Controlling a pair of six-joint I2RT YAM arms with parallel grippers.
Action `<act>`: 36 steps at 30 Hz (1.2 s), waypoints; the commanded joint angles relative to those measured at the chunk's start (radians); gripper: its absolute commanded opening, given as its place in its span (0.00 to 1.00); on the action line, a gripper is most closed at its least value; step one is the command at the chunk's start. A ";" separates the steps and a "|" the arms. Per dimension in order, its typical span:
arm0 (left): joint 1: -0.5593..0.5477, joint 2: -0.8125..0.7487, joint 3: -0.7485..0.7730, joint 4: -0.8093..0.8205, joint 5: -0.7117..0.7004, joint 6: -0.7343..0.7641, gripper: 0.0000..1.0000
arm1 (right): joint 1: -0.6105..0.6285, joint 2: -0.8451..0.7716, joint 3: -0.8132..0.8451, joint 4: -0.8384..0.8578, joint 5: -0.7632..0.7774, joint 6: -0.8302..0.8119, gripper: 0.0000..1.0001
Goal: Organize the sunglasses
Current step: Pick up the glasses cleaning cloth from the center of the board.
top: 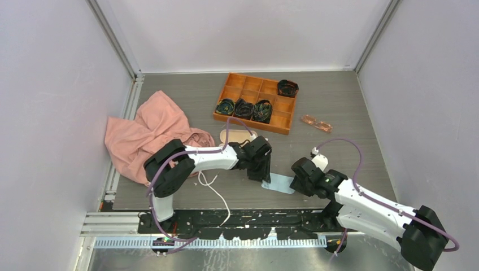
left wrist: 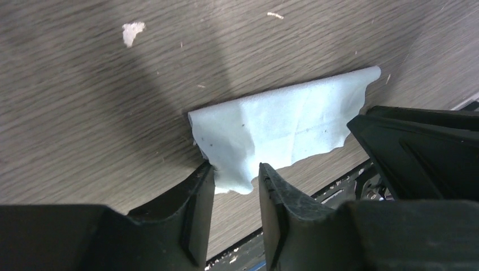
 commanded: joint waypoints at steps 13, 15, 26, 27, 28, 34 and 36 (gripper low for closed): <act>-0.001 0.044 -0.023 0.064 0.030 -0.032 0.10 | -0.015 0.111 0.011 0.096 -0.031 -0.039 0.18; 0.000 0.041 -0.020 0.059 0.033 -0.030 0.01 | -0.014 0.107 0.024 0.080 -0.025 -0.045 0.09; -0.001 -0.071 -0.008 0.031 0.031 0.001 0.01 | -0.013 0.087 0.142 0.000 -0.015 -0.104 0.01; -0.001 -0.079 -0.008 0.026 0.026 0.003 0.01 | -0.012 0.088 0.157 -0.003 -0.016 -0.107 0.01; -0.001 -0.091 -0.005 0.020 0.020 0.007 0.00 | -0.013 0.089 0.172 -0.002 -0.020 -0.112 0.01; 0.024 -0.165 0.028 -0.080 -0.016 0.042 0.01 | -0.013 0.160 0.262 0.044 -0.047 -0.126 0.01; 0.049 -0.197 0.029 -0.097 -0.017 0.057 0.01 | -0.013 0.197 0.290 0.067 -0.054 -0.132 0.01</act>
